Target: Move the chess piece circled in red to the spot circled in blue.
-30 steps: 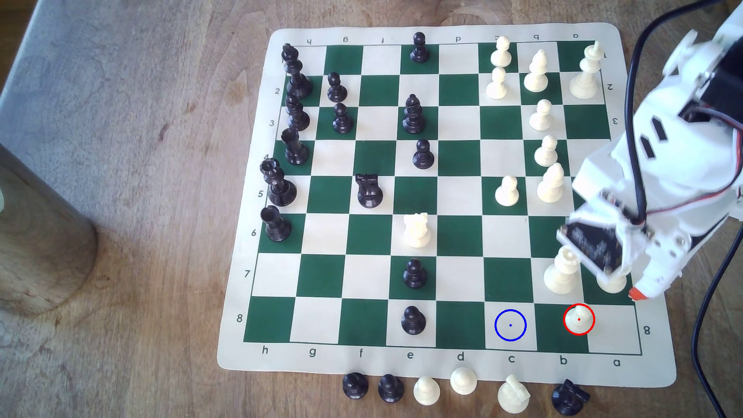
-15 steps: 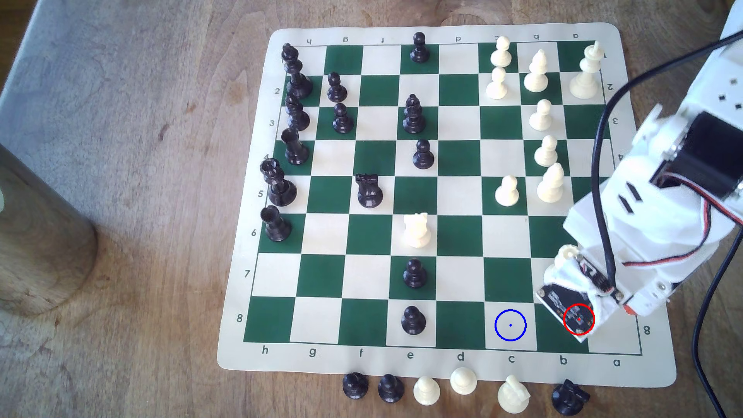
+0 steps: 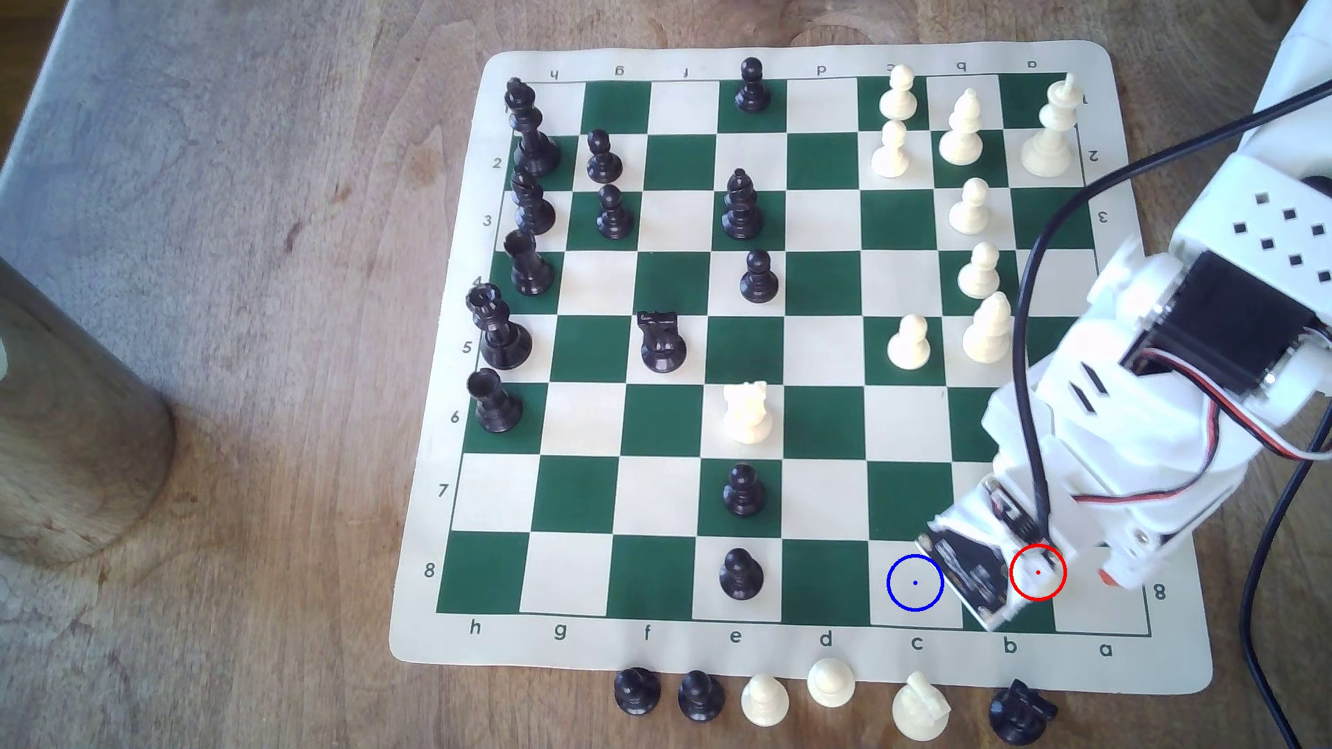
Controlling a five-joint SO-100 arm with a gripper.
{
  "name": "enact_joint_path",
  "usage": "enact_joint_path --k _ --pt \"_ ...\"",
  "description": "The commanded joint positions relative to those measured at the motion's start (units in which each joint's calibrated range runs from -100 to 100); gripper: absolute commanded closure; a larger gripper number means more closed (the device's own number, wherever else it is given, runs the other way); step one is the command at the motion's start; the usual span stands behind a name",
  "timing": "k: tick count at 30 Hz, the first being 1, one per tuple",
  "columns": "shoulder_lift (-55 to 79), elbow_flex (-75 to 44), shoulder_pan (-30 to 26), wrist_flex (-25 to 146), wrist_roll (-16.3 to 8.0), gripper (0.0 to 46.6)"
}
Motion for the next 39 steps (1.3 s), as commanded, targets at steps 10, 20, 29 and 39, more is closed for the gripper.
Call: enact_joint_path --k 10,20,29,39 --pt "3.5 -9.4 -0.1 -0.8 -0.3 31.6" --pt "6.2 -11.9 -0.5 -0.7 -0.4 35.2" --pt "6.5 -12.2 -0.5 -2.0 -0.8 44.8" --pt "3.9 -13.6 -0.9 -0.6 -1.3 46.4"
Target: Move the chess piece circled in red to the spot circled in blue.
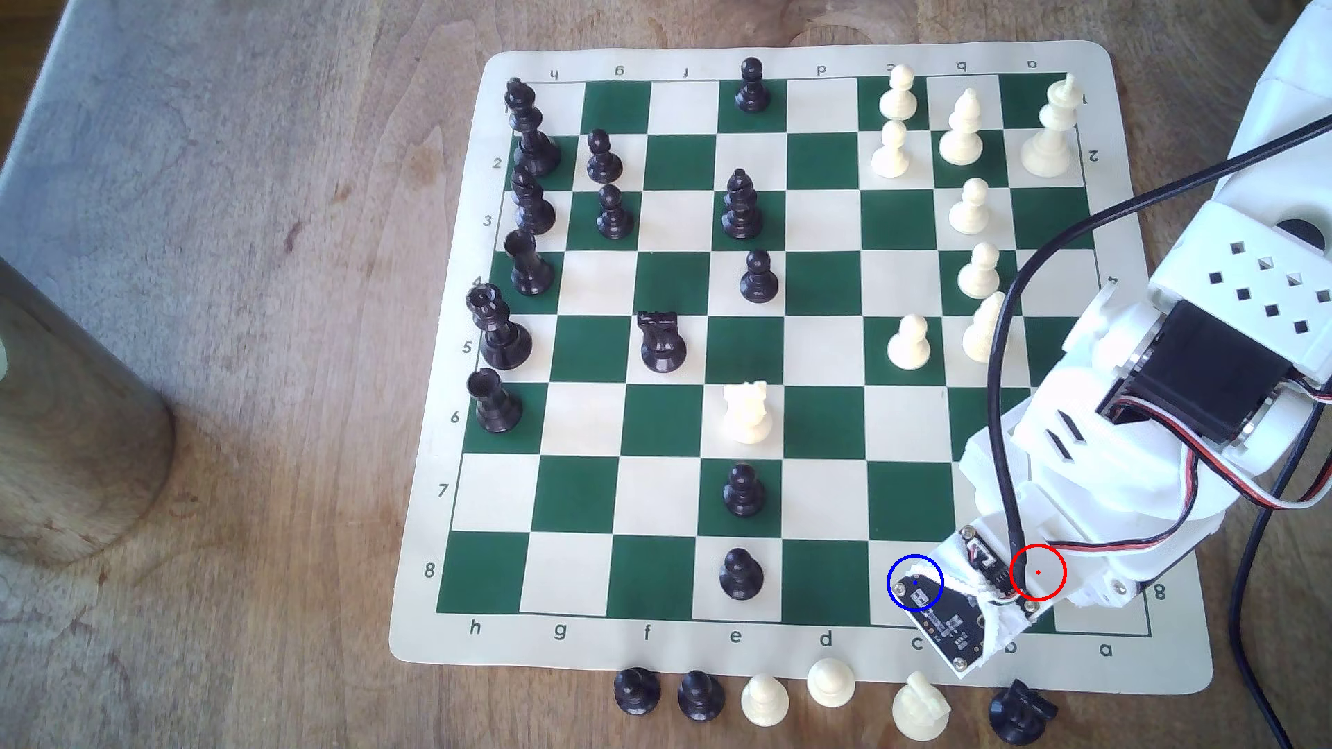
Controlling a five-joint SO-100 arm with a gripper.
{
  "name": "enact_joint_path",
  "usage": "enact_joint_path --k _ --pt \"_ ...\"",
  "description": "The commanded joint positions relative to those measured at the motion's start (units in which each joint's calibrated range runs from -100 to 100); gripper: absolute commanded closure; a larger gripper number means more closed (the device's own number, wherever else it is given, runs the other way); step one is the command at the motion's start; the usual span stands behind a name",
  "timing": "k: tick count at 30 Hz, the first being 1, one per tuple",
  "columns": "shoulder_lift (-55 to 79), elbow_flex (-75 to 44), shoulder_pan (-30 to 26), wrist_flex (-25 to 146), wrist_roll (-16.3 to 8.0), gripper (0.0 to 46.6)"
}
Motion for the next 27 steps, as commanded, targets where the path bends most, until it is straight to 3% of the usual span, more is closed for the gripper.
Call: enact_joint_path --k 1,14,27 --pt "-4.1 -6.6 -0.6 2.2 -0.5 46.4" --pt "-12.3 -17.5 2.3 6.2 -2.6 46.4" --pt "-0.2 -21.2 9.8 -0.6 -4.8 46.4"
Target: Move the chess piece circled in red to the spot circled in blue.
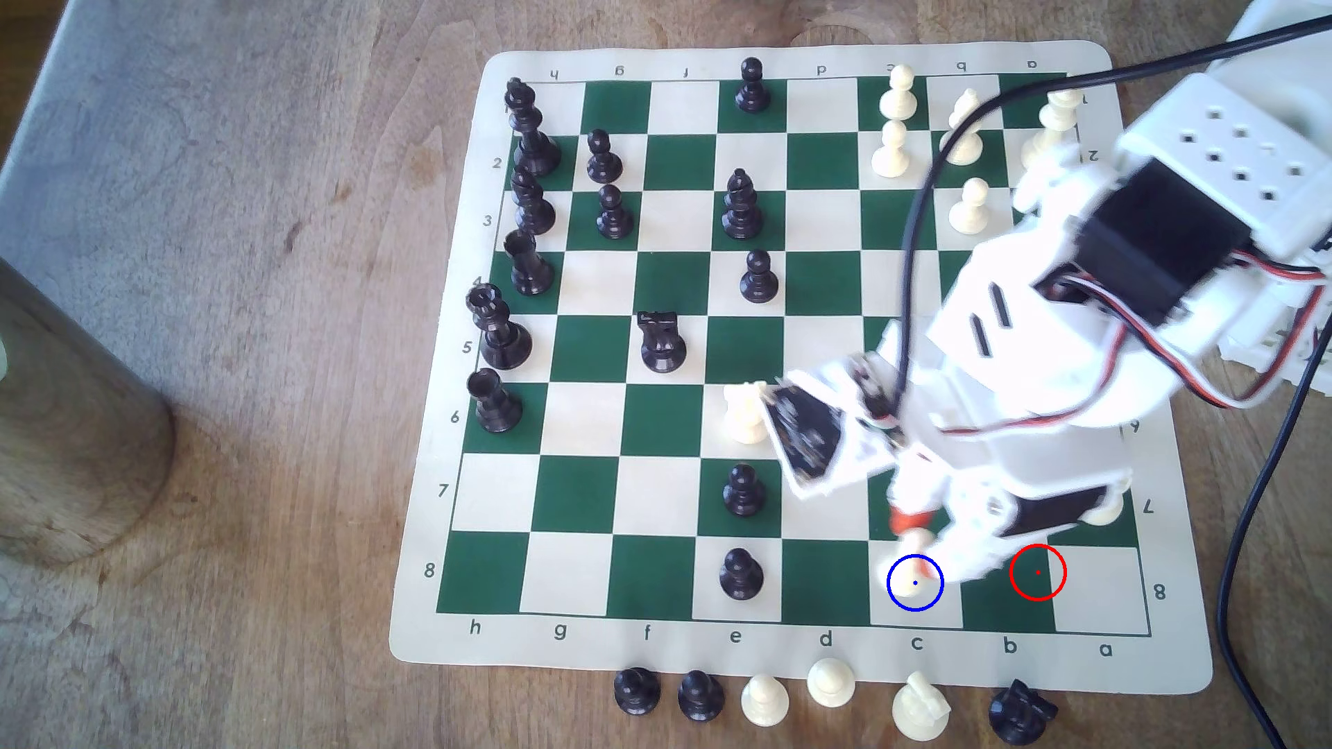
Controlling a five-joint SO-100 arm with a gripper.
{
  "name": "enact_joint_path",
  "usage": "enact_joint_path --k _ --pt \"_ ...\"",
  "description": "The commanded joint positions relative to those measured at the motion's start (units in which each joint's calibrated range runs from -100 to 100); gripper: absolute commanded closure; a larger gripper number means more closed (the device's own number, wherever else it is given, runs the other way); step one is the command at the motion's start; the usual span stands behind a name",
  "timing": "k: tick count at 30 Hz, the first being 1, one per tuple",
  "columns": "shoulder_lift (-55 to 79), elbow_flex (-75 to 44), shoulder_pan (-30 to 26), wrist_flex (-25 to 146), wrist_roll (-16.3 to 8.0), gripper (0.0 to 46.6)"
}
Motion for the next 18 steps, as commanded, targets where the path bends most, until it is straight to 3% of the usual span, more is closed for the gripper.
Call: enact_joint_path --k 1,18 --pt "3.4 -7.0 1.5 -0.8 0.1 46.4" --pt "13.0 -7.3 0.4 0.5 1.3 46.4"
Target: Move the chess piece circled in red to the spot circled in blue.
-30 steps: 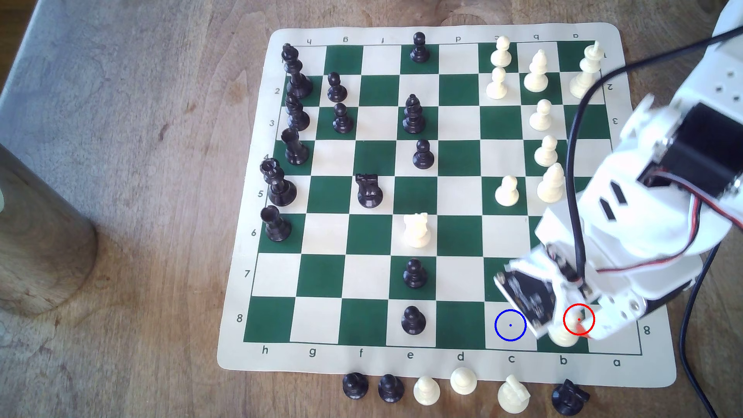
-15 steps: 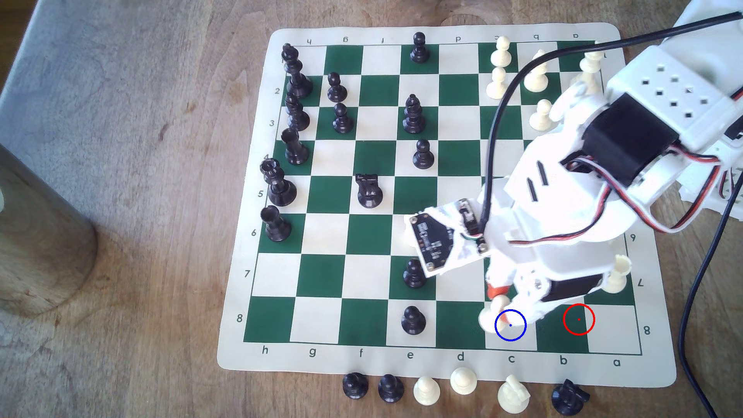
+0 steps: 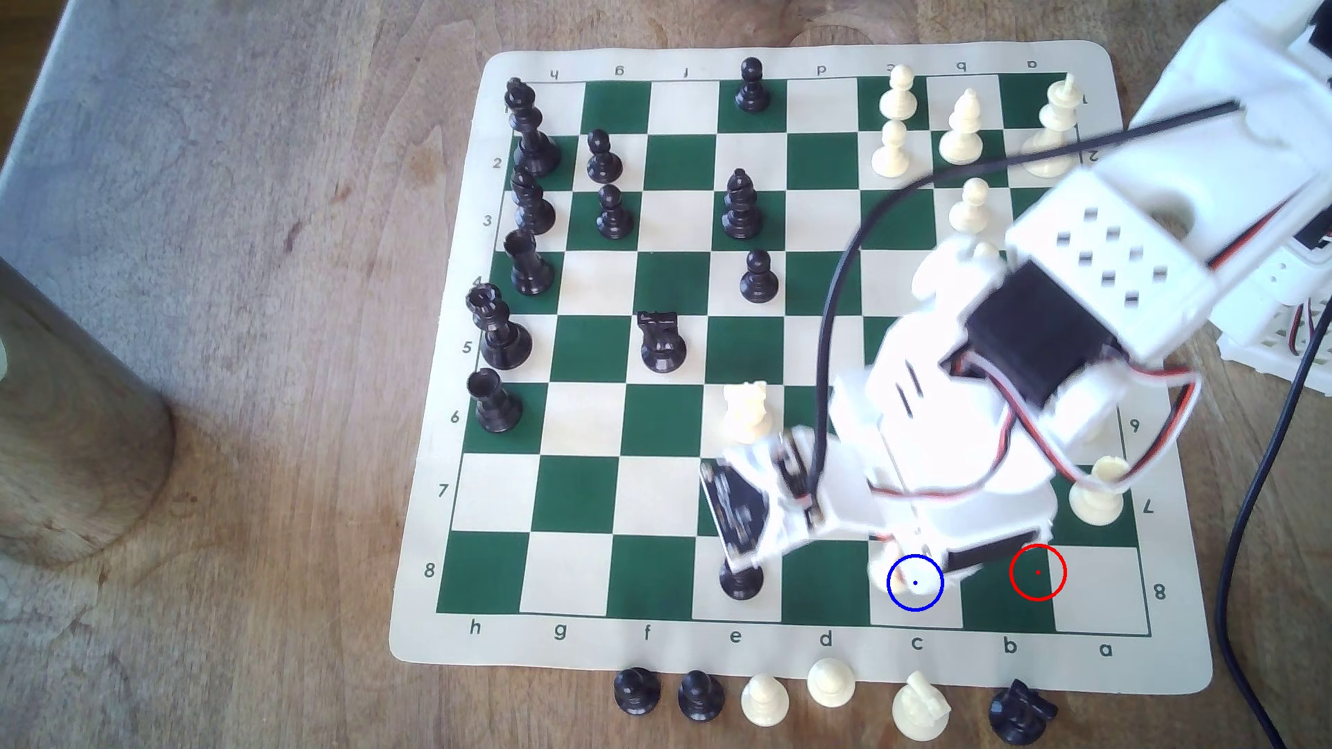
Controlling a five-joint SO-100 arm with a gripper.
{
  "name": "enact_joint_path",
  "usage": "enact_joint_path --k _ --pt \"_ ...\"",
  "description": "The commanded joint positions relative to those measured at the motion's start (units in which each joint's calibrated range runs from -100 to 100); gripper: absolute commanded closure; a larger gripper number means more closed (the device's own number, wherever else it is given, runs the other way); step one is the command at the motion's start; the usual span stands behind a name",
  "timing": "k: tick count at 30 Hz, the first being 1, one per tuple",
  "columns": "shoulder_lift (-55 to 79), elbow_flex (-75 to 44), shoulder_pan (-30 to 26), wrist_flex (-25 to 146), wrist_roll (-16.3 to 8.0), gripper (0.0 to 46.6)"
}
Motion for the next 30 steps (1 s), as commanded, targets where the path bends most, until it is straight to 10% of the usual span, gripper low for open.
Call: enact_joint_path --k 1,11,14,30 --pt "-0.3 -4.4 -0.8 0.5 0.1 46.4" --pt "0.7 -4.0 -1.5 1.1 0.3 45.6" --pt "1.1 -4.4 -1.4 1.1 0.3 37.2" --pt "-9.3 -3.7 0.9 5.4 0.6 22.5"
